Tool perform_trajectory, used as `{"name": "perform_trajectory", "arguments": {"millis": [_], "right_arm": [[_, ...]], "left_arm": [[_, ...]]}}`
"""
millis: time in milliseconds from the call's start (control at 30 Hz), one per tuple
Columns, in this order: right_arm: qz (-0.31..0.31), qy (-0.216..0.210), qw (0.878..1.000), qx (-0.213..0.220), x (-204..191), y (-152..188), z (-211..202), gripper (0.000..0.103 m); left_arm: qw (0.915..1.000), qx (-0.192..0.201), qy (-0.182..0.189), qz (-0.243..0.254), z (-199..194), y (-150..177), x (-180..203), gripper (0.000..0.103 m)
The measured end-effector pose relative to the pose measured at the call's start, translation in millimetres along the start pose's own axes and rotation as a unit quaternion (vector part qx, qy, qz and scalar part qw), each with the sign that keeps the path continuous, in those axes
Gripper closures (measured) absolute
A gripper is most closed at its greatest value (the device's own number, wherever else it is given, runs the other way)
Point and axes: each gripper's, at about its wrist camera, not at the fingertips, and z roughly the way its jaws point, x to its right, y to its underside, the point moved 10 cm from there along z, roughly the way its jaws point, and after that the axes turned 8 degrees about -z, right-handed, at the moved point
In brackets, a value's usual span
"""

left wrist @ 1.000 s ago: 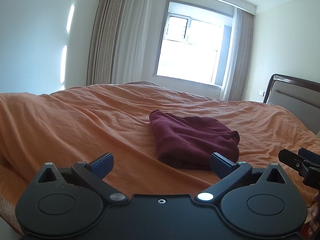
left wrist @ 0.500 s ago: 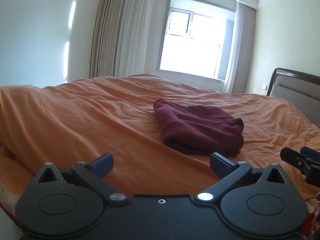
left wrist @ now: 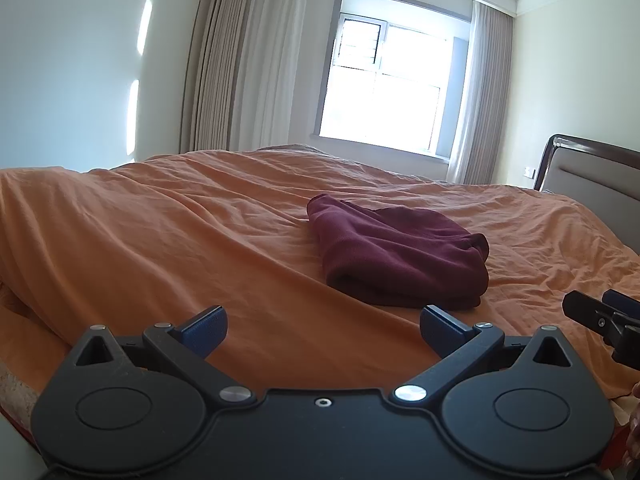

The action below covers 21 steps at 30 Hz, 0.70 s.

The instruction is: Fold small clothes

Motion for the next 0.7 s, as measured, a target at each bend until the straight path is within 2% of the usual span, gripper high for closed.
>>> {"name": "perform_trajectory", "arguments": {"millis": [700], "right_arm": [[-0.006,-0.002,1.0,-0.003,-1.6,0.6,2.0,0.0]], "left_arm": [[1.0,-0.004,-0.001,-0.002,0.7,0.6,-0.5,0.001]]}}
